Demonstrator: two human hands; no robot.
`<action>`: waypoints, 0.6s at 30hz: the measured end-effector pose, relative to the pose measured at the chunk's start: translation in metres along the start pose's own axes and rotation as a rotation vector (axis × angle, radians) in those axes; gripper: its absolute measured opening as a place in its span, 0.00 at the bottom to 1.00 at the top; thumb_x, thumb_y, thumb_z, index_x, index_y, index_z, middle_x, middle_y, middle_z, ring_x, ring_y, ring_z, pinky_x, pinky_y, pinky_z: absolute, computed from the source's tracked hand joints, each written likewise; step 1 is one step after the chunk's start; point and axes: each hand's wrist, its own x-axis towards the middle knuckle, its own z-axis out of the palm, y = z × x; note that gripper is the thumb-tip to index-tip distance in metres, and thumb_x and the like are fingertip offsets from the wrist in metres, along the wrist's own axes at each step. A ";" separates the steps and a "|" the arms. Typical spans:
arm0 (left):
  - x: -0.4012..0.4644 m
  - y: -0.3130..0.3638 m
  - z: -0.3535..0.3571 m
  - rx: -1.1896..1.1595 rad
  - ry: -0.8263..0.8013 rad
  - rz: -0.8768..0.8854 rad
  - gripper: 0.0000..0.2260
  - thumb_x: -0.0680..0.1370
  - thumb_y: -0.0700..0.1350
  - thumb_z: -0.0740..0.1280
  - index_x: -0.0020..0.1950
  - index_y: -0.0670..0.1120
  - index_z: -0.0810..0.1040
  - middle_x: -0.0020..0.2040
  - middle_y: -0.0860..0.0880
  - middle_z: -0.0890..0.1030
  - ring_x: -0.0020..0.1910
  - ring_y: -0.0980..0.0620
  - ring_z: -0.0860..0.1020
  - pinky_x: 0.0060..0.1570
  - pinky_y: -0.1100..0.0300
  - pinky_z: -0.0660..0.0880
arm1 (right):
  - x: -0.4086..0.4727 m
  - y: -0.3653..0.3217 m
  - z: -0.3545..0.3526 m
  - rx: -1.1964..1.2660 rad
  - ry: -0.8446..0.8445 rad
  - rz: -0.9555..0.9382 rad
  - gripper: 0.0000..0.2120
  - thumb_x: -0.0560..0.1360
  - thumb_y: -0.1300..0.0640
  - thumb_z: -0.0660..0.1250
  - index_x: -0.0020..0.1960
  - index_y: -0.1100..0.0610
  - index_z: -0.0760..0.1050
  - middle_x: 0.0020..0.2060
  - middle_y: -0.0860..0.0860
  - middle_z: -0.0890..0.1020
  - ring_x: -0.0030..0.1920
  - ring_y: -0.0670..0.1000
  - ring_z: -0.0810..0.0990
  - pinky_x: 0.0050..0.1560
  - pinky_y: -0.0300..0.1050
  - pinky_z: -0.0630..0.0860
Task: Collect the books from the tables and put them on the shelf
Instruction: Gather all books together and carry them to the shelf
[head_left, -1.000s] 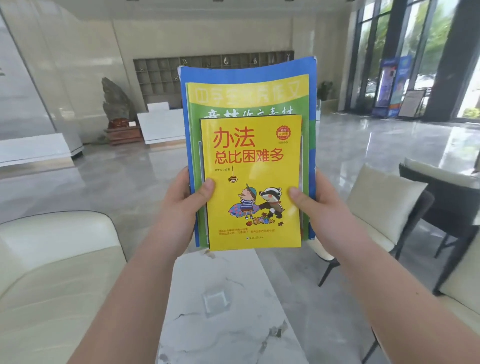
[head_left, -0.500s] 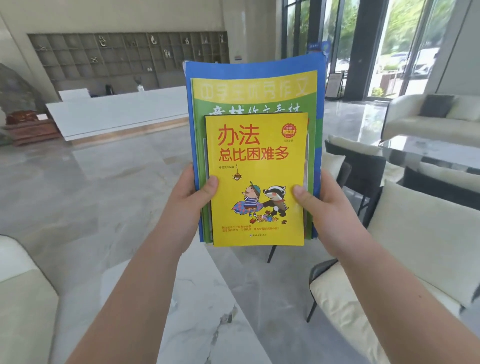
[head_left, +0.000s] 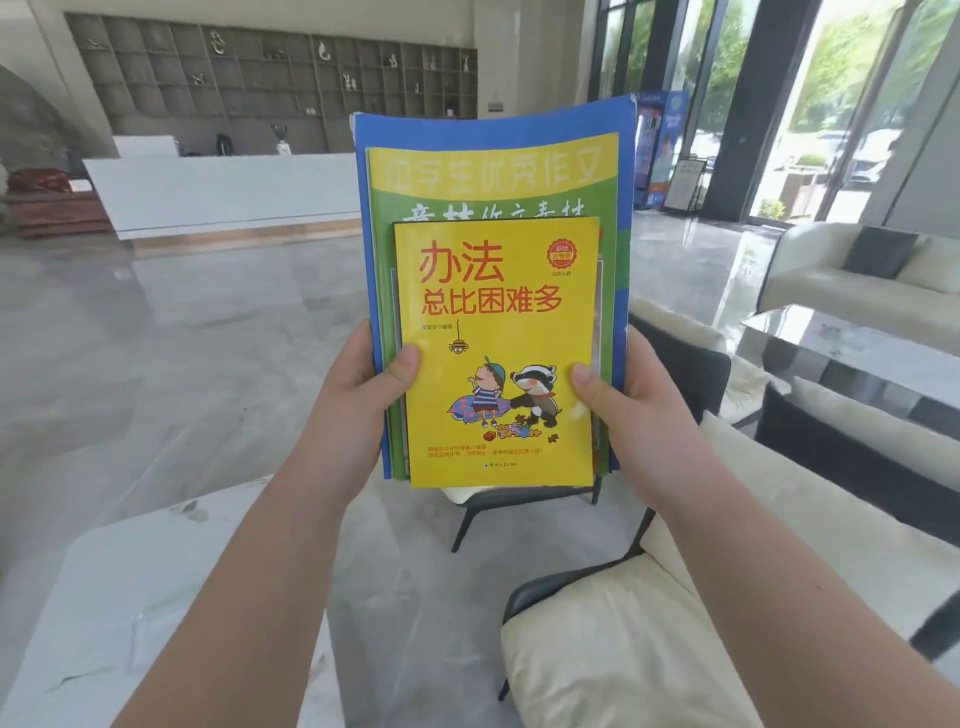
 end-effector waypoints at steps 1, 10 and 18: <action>0.008 0.000 0.008 0.000 0.021 0.010 0.16 0.78 0.48 0.64 0.66 0.53 0.75 0.62 0.50 0.83 0.61 0.45 0.82 0.61 0.39 0.76 | 0.012 -0.002 -0.009 0.006 -0.014 0.010 0.15 0.81 0.55 0.62 0.67 0.45 0.70 0.53 0.45 0.86 0.50 0.52 0.87 0.50 0.63 0.82; 0.055 -0.018 0.001 0.051 0.201 0.022 0.15 0.79 0.46 0.64 0.66 0.52 0.75 0.62 0.50 0.83 0.60 0.45 0.82 0.60 0.40 0.77 | 0.099 0.024 -0.001 0.084 -0.154 0.063 0.10 0.81 0.57 0.62 0.58 0.44 0.73 0.45 0.44 0.87 0.44 0.54 0.87 0.44 0.73 0.79; 0.131 -0.060 -0.069 0.059 0.300 0.027 0.17 0.78 0.48 0.65 0.67 0.50 0.75 0.63 0.49 0.83 0.61 0.44 0.81 0.62 0.39 0.75 | 0.209 0.070 0.060 0.047 -0.257 0.061 0.10 0.81 0.58 0.61 0.54 0.43 0.73 0.43 0.43 0.87 0.41 0.52 0.88 0.44 0.73 0.79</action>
